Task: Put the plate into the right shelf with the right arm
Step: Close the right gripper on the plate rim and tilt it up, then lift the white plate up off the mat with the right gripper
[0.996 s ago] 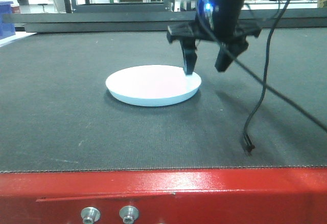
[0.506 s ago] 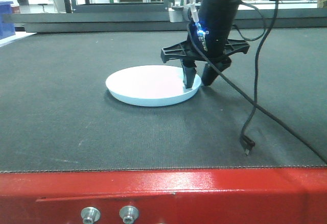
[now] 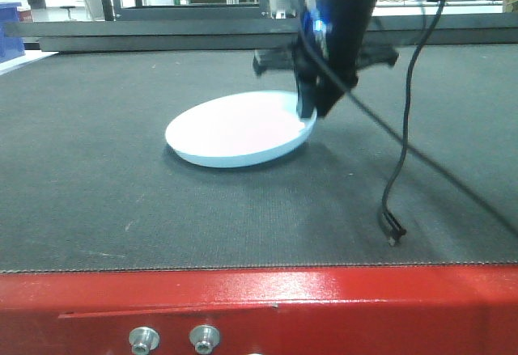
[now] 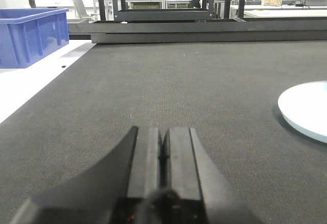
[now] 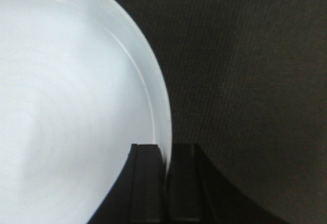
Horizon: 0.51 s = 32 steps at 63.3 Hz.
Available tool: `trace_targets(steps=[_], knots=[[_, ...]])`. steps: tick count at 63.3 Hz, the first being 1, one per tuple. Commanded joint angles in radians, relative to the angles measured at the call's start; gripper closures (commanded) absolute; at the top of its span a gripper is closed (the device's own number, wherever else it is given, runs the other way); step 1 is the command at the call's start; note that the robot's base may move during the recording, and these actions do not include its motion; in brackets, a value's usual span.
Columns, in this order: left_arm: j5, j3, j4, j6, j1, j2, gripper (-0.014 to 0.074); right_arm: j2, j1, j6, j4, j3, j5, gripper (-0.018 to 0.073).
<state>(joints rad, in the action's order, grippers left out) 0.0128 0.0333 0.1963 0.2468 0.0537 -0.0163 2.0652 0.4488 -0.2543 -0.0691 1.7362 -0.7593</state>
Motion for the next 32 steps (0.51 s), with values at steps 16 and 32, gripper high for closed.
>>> trace_targets(steps=[16, 32], knots=[[-0.087, 0.008, 0.002, -0.002, -0.002, -0.011, 0.0643, -0.403, -0.001, 0.047, -0.026, -0.266, 0.188, 0.0506], [-0.087, 0.008, 0.002, -0.002, -0.002, -0.011, 0.0643, -0.722, -0.001, 0.054, -0.027, -0.639, 0.391, 0.0506]])
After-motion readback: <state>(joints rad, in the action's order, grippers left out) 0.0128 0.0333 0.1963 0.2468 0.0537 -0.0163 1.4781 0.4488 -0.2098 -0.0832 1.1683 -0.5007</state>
